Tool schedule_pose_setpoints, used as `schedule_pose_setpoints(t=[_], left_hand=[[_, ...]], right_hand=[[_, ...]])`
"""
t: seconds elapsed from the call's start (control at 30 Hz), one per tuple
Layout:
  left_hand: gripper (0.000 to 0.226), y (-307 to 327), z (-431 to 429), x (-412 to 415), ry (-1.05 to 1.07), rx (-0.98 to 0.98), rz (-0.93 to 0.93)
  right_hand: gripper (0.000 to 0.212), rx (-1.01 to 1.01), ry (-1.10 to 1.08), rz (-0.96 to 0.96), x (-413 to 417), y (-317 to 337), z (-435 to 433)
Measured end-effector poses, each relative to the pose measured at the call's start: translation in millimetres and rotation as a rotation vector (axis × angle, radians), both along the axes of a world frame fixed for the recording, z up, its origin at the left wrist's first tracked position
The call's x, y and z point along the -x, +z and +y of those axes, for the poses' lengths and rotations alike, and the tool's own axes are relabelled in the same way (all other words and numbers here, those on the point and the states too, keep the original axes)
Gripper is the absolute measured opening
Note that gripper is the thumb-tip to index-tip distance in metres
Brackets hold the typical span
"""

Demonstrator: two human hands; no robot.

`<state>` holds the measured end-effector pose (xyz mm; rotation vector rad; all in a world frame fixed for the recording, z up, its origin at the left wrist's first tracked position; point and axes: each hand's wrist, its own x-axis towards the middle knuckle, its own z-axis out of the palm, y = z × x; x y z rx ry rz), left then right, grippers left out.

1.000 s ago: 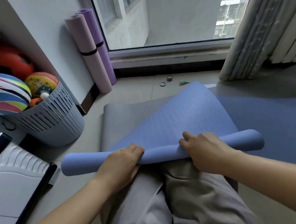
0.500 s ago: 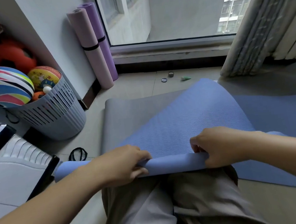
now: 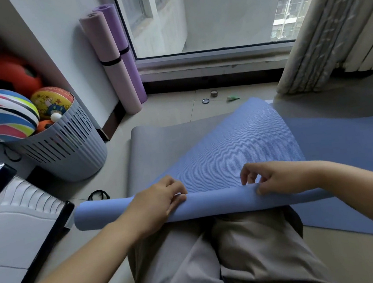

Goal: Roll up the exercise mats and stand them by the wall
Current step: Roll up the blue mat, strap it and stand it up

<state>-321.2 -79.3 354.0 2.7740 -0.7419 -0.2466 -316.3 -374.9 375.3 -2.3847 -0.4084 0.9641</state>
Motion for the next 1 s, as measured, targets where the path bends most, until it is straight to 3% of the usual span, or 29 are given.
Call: schedule_pose_setpoints(t=[0.07,0.13,0.23,0.37,0.43,0.5,0.6,0.67,0.8,0.9,1.0], left_hand=[[0.025,-8,-3,0,-0.074,-0.041,-0.311],[0.016,-13,-2,5,-0.111,-0.057,-0.437],[0.019,-11,-5,20,-0.122,-0.073,-0.471],[0.027,-9,-7,32,-0.12,-0.141,-0.49],[0.037,-8,-7,35,-0.127,-0.182,-0.462],[0.03,-7,-9,34,-0.144,-0.192,-0.466],[0.02,-4,-9,24,-0.149,-0.172,-0.465],[0.02,-6,-8,18,-0.156,-0.169,-0.454],[0.036,-9,-10,12,-0.117,-0.15,-0.413],[0.046,-14,-12,16,-0.097,-0.123,-0.441],[0.05,-15,-8,14,-0.124,-0.114,-0.406]], right_hand=[[0.029,-0.001,0.011,-0.086,1,-1,2],[0.032,-0.024,0.023,-0.181,3,-4,2],[0.024,-0.084,0.001,-0.336,10,-15,-1],[0.028,0.13,-0.035,-0.977,27,-42,0],[0.026,0.121,-0.065,-1.143,37,-49,3],[0.024,0.089,-0.044,-1.236,45,-55,2],[0.028,0.173,-0.023,-1.215,55,-56,-1],[0.044,0.253,0.014,-1.162,58,-58,0],[0.049,0.355,0.056,-1.117,44,-51,4],[0.038,0.443,0.109,-0.842,31,-24,19],[0.033,0.407,0.111,-0.642,14,-8,19]])
